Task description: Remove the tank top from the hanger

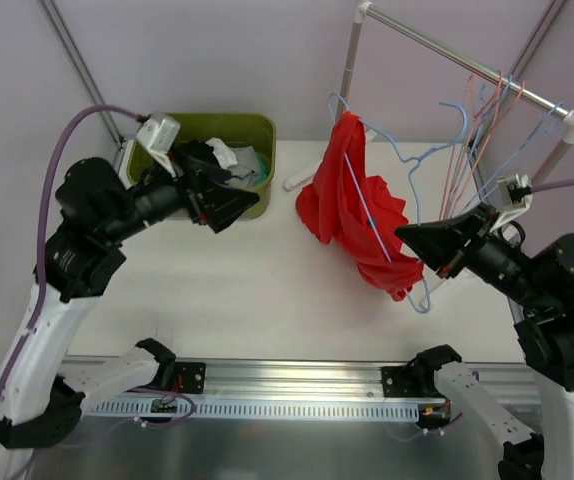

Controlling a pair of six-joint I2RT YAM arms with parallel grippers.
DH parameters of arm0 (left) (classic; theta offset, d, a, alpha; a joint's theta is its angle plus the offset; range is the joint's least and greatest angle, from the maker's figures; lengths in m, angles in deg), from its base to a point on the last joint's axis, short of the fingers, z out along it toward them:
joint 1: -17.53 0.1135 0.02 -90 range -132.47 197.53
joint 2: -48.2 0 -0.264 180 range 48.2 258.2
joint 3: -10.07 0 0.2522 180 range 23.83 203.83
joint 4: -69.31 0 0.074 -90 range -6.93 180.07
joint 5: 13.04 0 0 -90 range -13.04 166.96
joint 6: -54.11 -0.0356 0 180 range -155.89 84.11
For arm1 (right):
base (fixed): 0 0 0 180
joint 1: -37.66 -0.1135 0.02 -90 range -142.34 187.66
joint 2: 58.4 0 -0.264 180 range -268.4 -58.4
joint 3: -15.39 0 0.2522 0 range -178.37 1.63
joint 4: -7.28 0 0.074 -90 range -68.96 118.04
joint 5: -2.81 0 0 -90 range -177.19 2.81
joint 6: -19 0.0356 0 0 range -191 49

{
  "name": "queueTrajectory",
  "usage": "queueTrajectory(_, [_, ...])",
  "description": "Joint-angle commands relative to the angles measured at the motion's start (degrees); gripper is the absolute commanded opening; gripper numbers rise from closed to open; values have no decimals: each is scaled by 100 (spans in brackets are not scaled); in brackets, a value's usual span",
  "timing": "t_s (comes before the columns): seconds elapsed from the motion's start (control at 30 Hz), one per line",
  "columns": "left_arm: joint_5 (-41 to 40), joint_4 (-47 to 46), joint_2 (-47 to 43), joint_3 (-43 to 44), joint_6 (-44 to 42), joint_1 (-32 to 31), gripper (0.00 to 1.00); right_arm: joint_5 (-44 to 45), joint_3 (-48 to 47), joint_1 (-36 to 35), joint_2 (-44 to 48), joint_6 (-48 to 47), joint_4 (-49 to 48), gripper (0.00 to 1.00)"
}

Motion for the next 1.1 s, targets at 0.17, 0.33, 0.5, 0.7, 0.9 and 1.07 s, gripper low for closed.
queueTrajectory(0.17, [-3137,-887,2035,1836,-1836,-3433,99,-1125,-350,-20,937,766,-377,0])
queueTrajectory(0.33, [-4103,-922,2563,2214,-2374,-4181,72,-1397,-457,-29,1131,941,-112,0])
queueTrajectory(0.5, [-4480,-939,2854,2435,-2313,-4332,17,-1573,-527,-20,1140,1021,-42,0])
queueTrajectory(0.7, [-5462,-957,2556,2295,-2172,-4393,0,-1310,-747,-20,1192,214,906,0])
queueTrajectory(0.9, [-6923,-948,2353,2083,-2128,-4367,0,-2371,-264,-20,1587,-525,1207,0])
queueTrajectory(1.07, [-7522,-922,2143,1829,-1787,-4244,0,-2540,-176,-20,2193,-939,1224,0])
